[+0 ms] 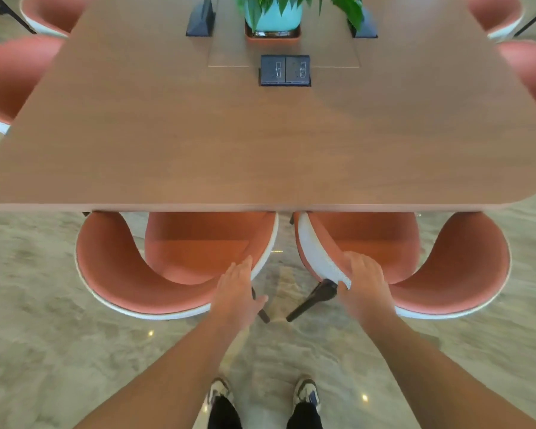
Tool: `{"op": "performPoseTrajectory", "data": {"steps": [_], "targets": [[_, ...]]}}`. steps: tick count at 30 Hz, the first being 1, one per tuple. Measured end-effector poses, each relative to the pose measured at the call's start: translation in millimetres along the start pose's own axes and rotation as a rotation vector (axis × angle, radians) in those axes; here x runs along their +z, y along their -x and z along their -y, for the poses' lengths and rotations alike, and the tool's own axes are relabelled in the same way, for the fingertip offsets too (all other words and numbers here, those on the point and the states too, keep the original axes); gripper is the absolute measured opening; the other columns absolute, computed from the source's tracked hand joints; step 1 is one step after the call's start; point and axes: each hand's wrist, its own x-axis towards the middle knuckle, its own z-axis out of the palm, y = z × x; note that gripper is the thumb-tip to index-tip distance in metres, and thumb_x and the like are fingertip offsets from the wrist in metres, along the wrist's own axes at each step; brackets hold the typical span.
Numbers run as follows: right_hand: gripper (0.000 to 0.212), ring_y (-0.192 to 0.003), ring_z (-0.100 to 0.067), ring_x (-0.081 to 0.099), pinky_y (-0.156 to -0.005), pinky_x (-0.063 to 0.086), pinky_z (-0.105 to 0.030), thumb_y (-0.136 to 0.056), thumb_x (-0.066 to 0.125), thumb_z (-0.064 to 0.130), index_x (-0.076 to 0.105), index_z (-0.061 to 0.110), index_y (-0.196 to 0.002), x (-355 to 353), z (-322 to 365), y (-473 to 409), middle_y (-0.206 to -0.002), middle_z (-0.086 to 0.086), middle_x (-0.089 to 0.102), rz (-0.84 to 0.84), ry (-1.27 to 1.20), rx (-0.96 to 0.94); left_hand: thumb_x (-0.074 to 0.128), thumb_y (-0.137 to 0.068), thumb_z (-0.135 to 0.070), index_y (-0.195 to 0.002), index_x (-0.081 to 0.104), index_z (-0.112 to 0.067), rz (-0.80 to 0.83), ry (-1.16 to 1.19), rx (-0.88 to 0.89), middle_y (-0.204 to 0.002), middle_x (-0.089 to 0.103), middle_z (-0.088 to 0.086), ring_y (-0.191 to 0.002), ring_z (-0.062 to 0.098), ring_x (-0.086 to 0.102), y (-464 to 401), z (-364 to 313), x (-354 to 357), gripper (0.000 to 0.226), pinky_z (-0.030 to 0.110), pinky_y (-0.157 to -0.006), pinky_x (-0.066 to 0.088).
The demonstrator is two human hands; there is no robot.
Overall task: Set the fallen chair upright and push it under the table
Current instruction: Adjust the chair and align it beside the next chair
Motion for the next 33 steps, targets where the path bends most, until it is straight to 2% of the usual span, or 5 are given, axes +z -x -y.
{"op": "performPoseTrajectory", "data": {"steps": [6, 13, 22, 26, 33], "targets": [[0.106, -0.147, -0.023, 0.039, -0.117, 0.031, -0.041, -0.082, 0.069, 0.057, 0.009, 0.023, -0.163, 19.7, -63.2, -34.9, -0.167, 0.002, 0.032, 0.283, 0.409, 0.033, 0.071, -0.085, -0.054, -0.163, -0.002, -0.016, 0.027, -0.33, -0.196, -0.172, 0.019, 0.006, -0.153, 0.03, 0.028, -43.6, 2.5, 18.6, 0.114, 0.046, -0.122, 0.026], [0.057, -0.088, -0.029, 0.059, -0.067, 0.044, -0.035, -0.091, 0.064, 0.029, 0.037, 0.027, -0.141, 33.2, -60.6, -60.7, -0.105, 0.001, 0.058, 0.216, 0.391, 0.034, 0.064, -0.094, -0.037, -0.157, 0.02, -0.023, -0.026, -0.369, -0.158, -0.133, 0.058, 0.004, -0.116, 0.03, 0.061, -57.8, 13.6, 19.0, 0.078, 0.04, -0.089, 0.05], [0.075, -0.112, -0.032, 0.061, -0.09, 0.052, -0.043, -0.092, 0.065, 0.038, 0.027, 0.023, -0.155, 21.7, -58.7, -60.4, -0.128, -0.007, 0.058, 0.327, 0.319, 0.04, 0.063, -0.093, -0.024, -0.16, 0.012, -0.012, -0.037, -0.358, -0.117, -0.16, 0.036, 0.014, -0.15, 0.035, 0.029, -52.4, -19.5, 18.0, 0.086, 0.044, -0.122, 0.023], [0.067, -0.131, -0.03, 0.056, -0.103, 0.046, -0.041, -0.096, 0.054, 0.044, 0.033, 0.024, -0.157, -5.3, -68.7, -48.1, -0.149, -0.004, 0.056, 0.325, 0.08, 0.15, 0.057, -0.095, -0.012, -0.161, 0.019, -0.016, 0.014, 0.1, 0.031, -0.161, 0.038, 0.01, -0.148, 0.033, 0.035, -38.3, -78.5, 29.7, 0.076, 0.043, -0.114, 0.038], [0.052, -0.127, -0.037, 0.055, -0.105, 0.045, -0.052, -0.089, 0.062, 0.02, 0.055, 0.014, -0.14, -86.2, -170.3, -41.6, -0.14, -0.014, 0.061, -0.186, -0.168, 0.463, 0.071, -0.092, -0.039, -0.142, 0.05, -0.004, 0.317, 0.934, -0.567, -0.118, 0.055, 0.007, -0.108, 0.028, 0.06, -38.0, -171.2, 73.5, 0.064, 0.041, -0.086, 0.061]]}}
